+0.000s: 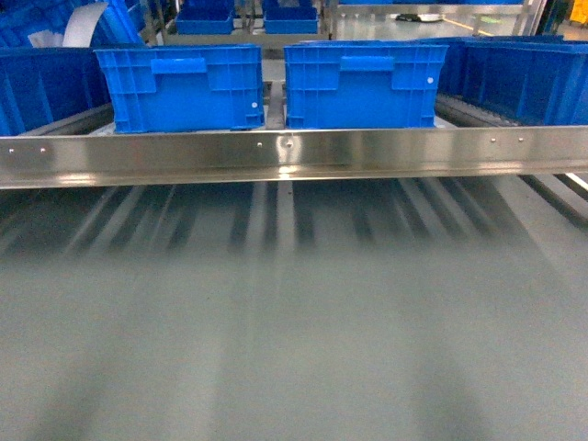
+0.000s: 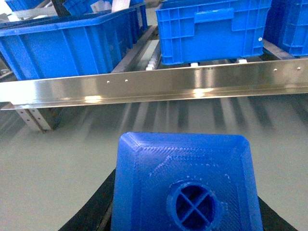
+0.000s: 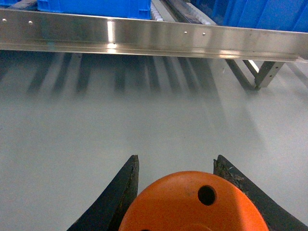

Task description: Sort blue parts and orange caps into right shelf containers

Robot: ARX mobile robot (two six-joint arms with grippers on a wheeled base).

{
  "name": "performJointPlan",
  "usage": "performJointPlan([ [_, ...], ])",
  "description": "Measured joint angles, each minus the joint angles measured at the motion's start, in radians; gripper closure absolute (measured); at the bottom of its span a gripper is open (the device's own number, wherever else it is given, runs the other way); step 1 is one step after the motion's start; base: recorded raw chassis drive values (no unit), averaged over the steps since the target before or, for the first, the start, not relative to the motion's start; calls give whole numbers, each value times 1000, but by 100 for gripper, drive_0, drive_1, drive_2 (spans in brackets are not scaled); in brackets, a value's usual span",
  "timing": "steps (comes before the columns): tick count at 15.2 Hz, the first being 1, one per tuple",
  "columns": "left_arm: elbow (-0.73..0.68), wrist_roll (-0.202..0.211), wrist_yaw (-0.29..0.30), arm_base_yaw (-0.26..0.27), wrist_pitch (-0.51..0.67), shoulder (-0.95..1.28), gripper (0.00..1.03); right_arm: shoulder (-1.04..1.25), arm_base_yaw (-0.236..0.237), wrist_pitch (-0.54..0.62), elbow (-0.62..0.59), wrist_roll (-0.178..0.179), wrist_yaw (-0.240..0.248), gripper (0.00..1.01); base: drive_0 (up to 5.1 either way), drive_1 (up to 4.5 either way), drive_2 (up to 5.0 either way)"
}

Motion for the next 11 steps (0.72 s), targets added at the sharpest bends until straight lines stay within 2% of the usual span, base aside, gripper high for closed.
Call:
performJointPlan([
  [11, 0, 0, -1, 3, 3, 0, 59, 0, 0, -2, 0, 0, 0, 60, 17, 434, -400],
])
